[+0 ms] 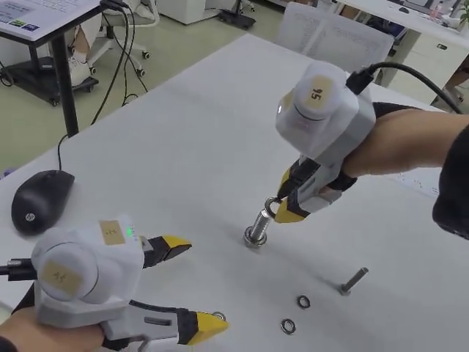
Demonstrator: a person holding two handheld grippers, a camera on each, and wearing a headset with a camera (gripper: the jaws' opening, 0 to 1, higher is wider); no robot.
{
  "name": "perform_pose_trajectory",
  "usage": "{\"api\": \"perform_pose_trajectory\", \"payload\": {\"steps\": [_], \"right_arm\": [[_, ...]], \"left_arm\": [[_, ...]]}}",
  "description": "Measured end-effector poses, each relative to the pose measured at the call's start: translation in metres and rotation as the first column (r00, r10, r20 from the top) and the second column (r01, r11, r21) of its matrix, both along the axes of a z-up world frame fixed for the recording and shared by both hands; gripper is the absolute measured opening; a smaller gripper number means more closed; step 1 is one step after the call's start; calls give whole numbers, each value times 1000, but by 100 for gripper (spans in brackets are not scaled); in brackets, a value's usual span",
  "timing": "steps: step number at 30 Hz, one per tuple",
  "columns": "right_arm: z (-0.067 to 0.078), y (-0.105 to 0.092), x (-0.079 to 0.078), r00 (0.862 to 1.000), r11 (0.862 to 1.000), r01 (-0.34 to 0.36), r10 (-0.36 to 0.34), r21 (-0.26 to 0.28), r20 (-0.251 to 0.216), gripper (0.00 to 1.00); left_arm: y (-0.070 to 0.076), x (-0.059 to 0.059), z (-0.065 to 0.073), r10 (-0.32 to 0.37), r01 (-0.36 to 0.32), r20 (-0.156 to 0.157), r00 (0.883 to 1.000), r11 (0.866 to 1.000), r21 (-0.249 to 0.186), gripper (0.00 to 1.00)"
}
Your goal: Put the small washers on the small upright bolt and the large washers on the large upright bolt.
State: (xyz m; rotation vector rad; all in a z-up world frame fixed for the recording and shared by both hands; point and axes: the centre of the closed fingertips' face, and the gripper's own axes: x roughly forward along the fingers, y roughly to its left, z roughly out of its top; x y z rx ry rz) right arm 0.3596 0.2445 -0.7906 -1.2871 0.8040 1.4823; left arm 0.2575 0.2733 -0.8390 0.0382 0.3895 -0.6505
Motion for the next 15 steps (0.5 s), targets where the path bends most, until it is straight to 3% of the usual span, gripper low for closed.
{"api": "perform_pose_trajectory", "payload": {"steps": [15], "right_arm": [[-8,6,3,1000,1000,-4,4,-7,-14,24]], "left_arm": [[7,2,1,24,-24,2,1000,1000,-1,68]]}}
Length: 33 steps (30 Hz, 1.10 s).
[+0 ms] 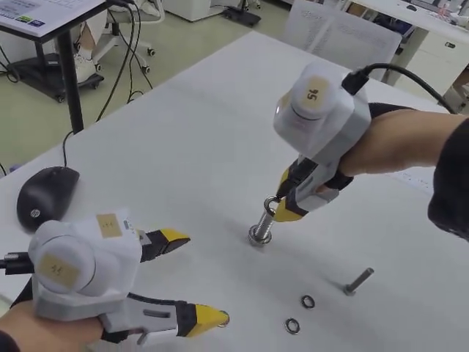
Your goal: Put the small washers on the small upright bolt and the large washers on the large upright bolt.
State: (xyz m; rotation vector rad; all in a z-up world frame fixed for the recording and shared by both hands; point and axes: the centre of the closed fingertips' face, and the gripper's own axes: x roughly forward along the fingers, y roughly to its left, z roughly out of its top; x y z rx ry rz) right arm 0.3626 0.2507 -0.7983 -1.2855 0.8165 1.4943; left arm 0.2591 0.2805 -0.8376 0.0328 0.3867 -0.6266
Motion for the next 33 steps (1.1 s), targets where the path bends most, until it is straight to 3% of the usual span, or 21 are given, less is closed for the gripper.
{"api": "perform_pose_trajectory", "payload": {"steps": [33], "right_arm": [[-21,5,5,1000,999,6,-7,-34,-28,24]], "left_arm": [[8,1,-2,17,-17,-10,1000,1000,0,68]]}}
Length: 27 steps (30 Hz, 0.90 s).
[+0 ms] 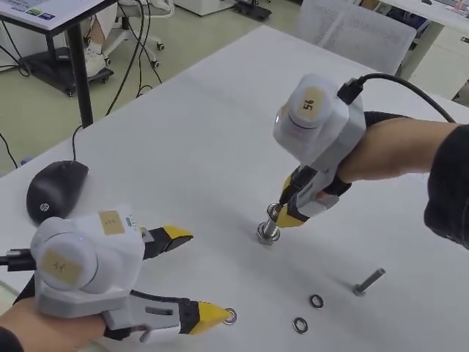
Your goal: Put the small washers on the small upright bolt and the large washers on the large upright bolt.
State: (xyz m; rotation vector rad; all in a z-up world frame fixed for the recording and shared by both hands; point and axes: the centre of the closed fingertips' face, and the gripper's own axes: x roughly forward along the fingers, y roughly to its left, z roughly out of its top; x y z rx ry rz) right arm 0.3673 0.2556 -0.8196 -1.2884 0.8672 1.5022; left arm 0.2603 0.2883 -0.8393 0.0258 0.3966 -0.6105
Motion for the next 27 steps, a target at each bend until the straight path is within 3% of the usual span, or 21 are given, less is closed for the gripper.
{"api": "perform_pose_trajectory", "payload": {"steps": [27], "right_arm": [[-38,-2,-6,999,999,37,-37,-5,-34,24]], "left_arm": [[1,-5,-5,3,-3,-4,1000,1000,-1,68]]}}
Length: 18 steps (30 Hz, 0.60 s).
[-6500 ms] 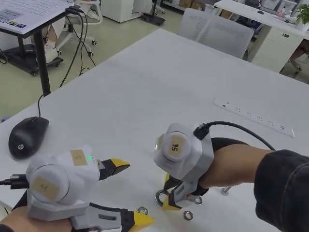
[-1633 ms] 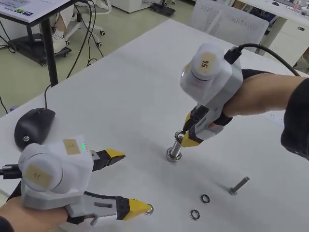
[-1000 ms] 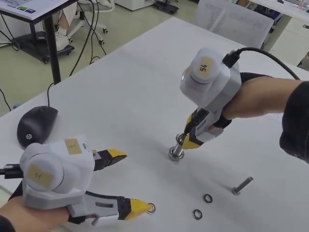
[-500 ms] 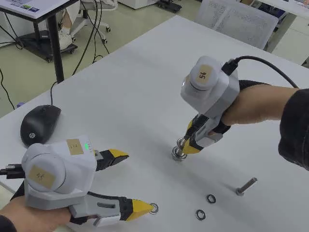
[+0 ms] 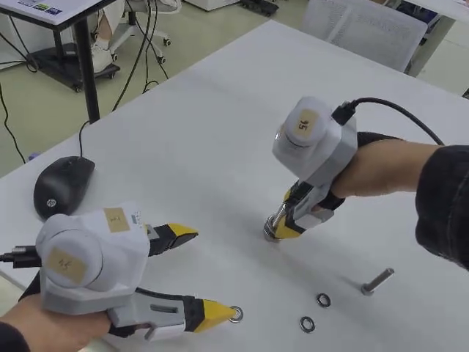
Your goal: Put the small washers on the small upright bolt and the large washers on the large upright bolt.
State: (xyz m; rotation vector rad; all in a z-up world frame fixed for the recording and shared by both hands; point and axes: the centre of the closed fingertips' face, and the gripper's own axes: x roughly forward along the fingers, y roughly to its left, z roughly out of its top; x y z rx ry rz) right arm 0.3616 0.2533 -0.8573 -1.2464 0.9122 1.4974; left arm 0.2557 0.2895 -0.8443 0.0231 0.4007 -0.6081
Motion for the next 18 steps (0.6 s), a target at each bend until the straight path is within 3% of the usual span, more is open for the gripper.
{"api": "perform_pose_trajectory", "payload": {"steps": [18], "right_arm": [[-5,-2,2,999,1000,-24,24,-6,23,25]], "left_arm": [[-2,2,1,-4,4,-1,1000,1000,0,67]]}}
